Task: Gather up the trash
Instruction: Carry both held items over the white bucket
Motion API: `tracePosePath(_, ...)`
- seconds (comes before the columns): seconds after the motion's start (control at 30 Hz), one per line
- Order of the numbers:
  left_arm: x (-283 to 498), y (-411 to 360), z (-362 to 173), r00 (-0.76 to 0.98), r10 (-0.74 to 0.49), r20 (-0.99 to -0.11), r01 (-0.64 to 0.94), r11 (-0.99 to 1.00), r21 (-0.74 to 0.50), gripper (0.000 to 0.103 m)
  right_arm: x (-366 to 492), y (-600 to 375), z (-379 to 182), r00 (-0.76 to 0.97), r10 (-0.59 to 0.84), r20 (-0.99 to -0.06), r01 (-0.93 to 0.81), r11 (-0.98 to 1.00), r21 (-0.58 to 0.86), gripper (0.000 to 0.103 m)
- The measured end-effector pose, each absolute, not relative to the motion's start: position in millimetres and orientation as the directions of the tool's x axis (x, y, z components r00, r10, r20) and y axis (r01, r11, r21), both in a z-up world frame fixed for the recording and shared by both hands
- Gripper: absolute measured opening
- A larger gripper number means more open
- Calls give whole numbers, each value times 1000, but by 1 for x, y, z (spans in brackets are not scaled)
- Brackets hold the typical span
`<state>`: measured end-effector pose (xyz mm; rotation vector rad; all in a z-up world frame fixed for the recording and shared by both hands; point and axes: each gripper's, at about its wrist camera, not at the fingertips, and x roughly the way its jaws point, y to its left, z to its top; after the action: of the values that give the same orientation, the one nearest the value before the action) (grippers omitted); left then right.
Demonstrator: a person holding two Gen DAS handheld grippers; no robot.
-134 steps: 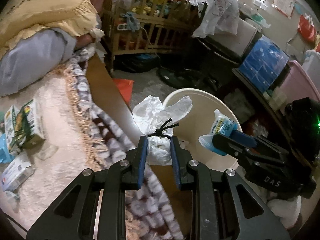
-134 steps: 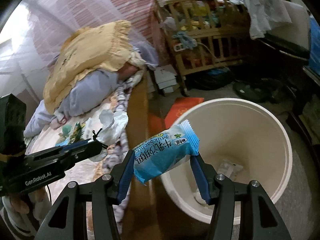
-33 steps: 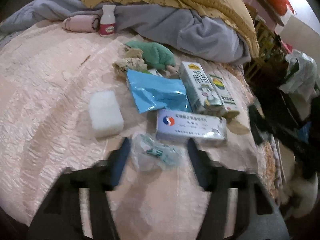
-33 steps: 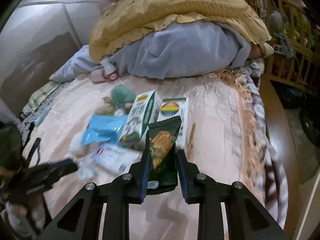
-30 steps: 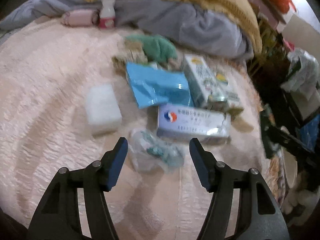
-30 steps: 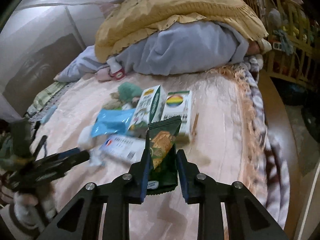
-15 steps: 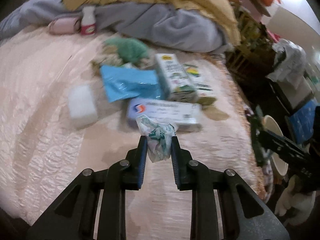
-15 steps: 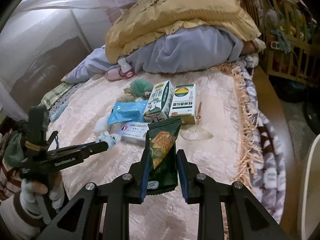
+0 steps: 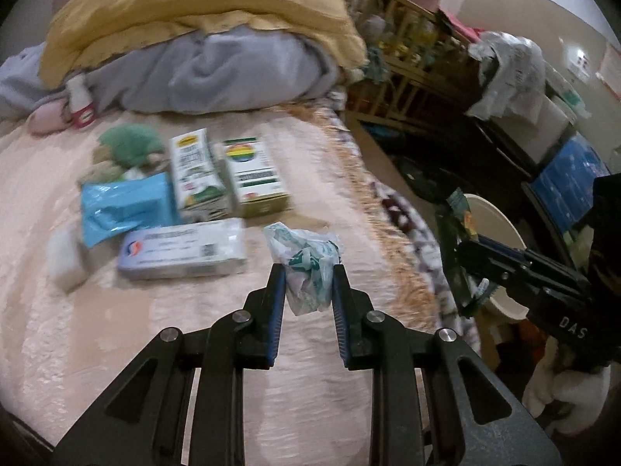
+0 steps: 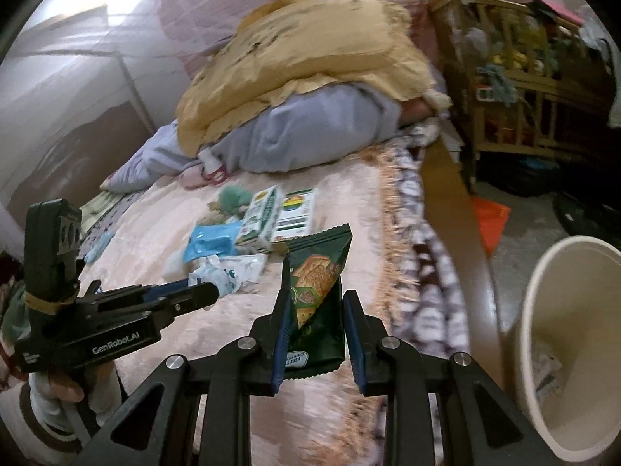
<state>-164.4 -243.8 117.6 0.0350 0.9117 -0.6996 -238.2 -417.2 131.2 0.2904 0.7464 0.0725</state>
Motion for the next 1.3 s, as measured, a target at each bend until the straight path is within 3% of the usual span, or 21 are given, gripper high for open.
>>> tracePosePath(0.73,-204,-411,124,198,-656,-728,751,579,-317,21,-319,-557,119,734,-65,-676,357,883,303,25)
tracePosePath(1.3,-216,-492,100,92,-658,-747,795,501,-343,21,-337,-622,90,695,-117,-709,504,783,365,25)
